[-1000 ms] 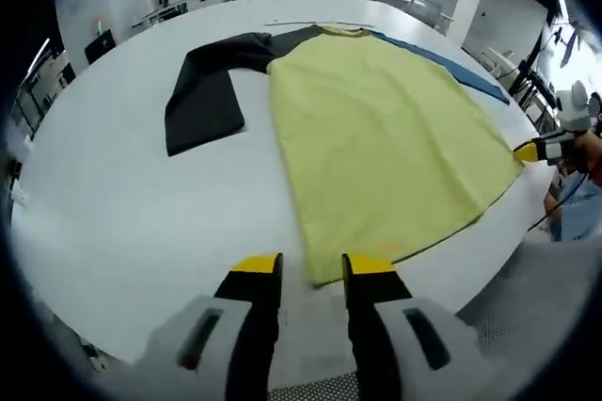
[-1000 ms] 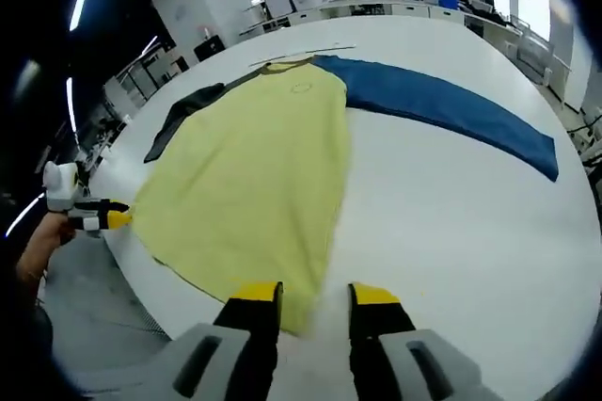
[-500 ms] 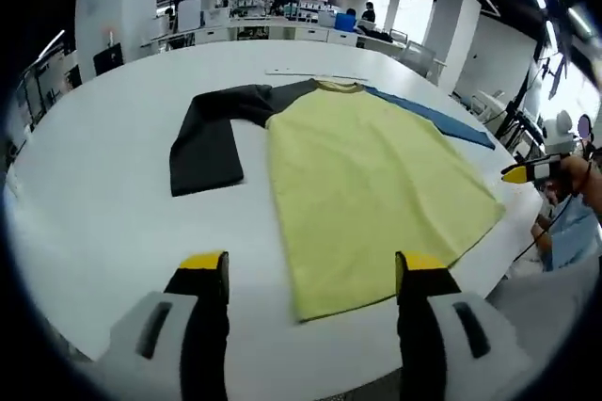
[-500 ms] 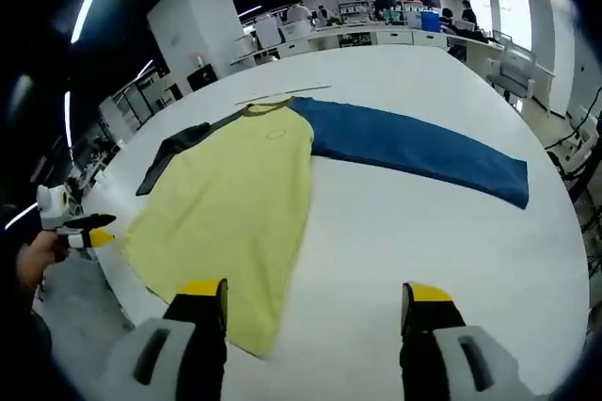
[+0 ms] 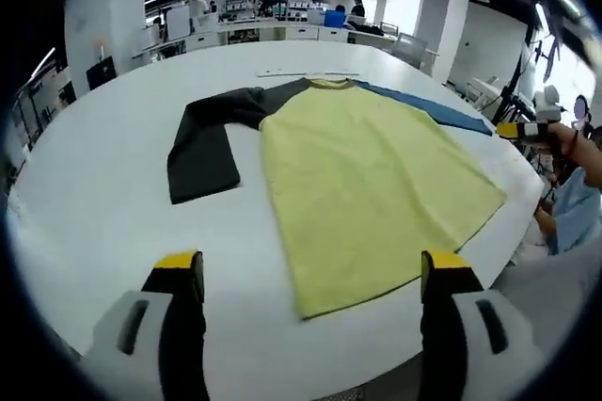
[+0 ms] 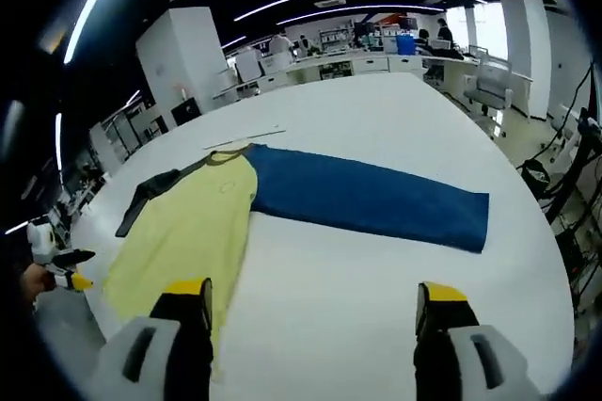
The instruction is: Fold the garment on the visible template until the final outline fits inside the template.
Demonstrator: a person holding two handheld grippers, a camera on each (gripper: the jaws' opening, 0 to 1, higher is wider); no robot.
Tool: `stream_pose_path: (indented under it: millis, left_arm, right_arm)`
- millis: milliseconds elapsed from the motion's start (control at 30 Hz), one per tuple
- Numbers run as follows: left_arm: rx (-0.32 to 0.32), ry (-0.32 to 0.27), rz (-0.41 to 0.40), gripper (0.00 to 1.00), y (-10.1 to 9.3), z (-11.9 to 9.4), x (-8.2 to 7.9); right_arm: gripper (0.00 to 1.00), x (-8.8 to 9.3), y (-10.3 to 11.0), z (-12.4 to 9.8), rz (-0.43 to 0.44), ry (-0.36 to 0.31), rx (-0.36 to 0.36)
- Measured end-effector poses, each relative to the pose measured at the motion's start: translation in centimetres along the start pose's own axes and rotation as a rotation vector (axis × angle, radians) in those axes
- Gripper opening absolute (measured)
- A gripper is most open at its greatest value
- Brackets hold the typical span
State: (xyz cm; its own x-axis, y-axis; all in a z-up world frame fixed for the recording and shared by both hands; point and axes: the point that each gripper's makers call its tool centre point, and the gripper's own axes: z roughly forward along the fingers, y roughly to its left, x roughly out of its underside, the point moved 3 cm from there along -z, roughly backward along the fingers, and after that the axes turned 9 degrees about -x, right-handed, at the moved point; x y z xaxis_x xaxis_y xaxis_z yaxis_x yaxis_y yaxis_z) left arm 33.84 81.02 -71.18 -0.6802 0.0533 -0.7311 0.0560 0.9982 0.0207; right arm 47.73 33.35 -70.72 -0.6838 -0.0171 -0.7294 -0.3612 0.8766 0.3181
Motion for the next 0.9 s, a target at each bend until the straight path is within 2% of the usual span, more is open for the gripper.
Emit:
stream_pose_path:
  millis: [200, 433, 667, 900]
  left_arm:
    - [-0.003, -0.016, 0.006, 0.99, 0.1, -0.2, -0.4]
    - [0.006, -0.027, 0.005, 0.99, -0.3, -0.2, -0.7]
    - [0.002, -0.056, 0.013, 0.99, -0.2, -0.7, -1.4]
    - [-0.008, -0.068, 0.012, 0.98, 0.1, -1.0, -1.7]
  right_arm:
    - [0.85, -0.9, -4.2, -0.1, 0.016, -0.007, 0.07]
    - [0.8, -1.4, -6.6, -0.2, 0.073, -0.023, 0.134]
    - [0.63, -1.2, -8.6, 0.1, 0.147, -0.003, 0.22]
    - [0.46, -1.7, -10.0, 0.1, 0.16, 0.002, 0.321]
